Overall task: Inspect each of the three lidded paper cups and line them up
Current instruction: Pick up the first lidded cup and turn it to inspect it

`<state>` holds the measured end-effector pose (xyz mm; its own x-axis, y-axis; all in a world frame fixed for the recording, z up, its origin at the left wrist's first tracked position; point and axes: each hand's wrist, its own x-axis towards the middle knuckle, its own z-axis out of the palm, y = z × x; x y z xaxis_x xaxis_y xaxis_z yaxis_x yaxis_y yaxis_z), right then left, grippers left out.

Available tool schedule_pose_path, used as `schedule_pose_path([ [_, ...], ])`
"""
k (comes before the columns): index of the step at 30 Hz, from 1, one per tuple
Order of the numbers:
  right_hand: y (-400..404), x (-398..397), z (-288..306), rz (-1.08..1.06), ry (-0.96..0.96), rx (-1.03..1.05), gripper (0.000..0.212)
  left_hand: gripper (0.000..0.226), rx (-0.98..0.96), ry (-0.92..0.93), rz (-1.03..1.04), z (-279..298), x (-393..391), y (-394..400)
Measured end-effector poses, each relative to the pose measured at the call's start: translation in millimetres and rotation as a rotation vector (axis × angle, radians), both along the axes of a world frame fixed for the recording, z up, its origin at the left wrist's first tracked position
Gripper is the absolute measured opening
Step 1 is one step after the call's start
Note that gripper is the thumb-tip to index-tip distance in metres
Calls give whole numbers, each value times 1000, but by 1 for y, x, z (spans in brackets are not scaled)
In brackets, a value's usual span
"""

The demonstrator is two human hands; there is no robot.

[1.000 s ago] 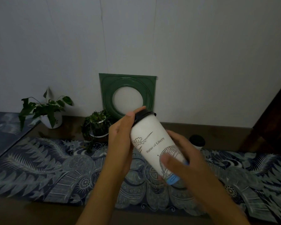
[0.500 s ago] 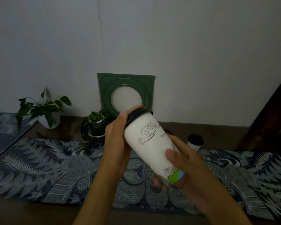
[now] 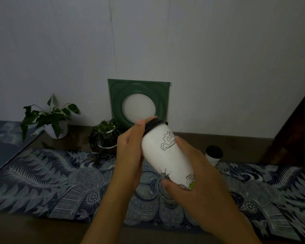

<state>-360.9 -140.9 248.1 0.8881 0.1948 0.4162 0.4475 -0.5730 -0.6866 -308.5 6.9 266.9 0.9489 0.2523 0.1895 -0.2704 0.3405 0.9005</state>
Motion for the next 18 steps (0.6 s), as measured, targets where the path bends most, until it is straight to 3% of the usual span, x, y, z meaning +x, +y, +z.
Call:
schedule_pose_path([
  [4,-8,1,10,176,345,455,78,37,-29,-34,-50,1,-4,2],
  [7,-15,0,16,387,728,855,68,37,-45,-29,-95,2,-7,1],
  [9,-17,-2,17,479,830,921,65,36,-39,-14,-86,3,-7,0],
  [12,-15,-4,17,336,697,801,47,38,-41,-5,-43,5,-8,-1],
  [14,-12,-3,15,175,429,521,60,30,-28,3,-5,6,-8,-2],
  [18,-7,-2,5,35,28,31,85,44,25,31,44,5,-7,-3],
])
